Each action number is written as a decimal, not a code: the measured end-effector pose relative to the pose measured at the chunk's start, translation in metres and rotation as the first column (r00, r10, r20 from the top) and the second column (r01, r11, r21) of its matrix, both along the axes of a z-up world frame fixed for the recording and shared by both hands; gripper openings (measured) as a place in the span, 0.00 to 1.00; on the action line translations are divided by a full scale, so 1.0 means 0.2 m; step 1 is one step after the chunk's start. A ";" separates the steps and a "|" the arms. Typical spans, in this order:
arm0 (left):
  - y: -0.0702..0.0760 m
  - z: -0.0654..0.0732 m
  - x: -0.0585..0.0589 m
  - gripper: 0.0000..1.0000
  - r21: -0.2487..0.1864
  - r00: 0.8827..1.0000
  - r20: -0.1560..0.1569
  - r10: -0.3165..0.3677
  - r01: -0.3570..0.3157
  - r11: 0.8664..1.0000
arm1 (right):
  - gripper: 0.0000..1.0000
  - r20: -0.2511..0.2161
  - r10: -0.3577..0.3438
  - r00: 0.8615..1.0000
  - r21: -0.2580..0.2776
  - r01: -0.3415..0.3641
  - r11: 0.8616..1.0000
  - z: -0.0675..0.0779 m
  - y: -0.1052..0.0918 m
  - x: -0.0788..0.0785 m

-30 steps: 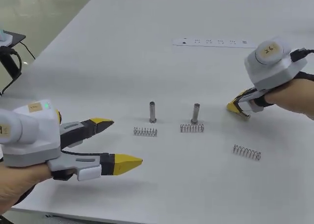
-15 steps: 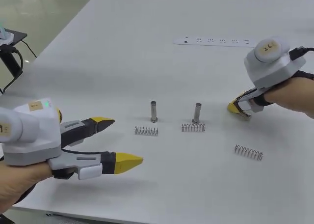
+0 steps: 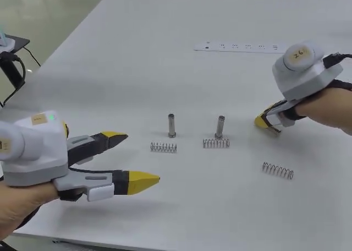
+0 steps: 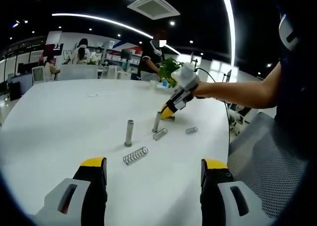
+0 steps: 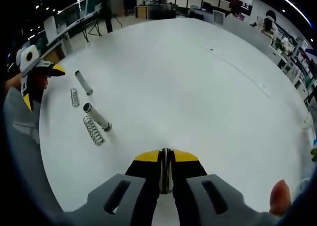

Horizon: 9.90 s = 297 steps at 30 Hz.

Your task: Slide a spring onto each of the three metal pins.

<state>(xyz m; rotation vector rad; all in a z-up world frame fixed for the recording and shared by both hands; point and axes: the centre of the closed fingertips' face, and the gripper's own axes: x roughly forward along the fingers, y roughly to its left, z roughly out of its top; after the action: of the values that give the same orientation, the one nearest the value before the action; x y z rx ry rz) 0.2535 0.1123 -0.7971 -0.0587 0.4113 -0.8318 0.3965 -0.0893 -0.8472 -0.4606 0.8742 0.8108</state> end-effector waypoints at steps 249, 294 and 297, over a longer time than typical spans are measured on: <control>-0.19 0.06 -0.06 0.61 0.108 0.971 0.008 -0.240 0.238 0.965 | 0.08 0.069 0.496 0.866 -0.029 -0.495 0.868 0.17 0.42 -0.66; -0.34 0.08 -0.07 0.28 0.181 0.915 0.040 -0.401 0.388 0.904 | 0.08 0.089 0.621 0.778 -0.010 -0.623 0.782 0.24 0.60 -0.77; -0.34 0.08 -0.07 0.25 0.190 0.912 0.047 -0.407 0.392 0.900 | 0.08 0.090 0.624 0.776 -0.009 -0.626 0.780 0.25 0.60 -0.77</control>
<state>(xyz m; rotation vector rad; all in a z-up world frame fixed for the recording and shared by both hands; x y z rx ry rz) 0.2398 0.0434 -0.7821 0.2346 0.4205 -1.1967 0.2417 0.0315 -0.7978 -0.7850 0.6223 1.4026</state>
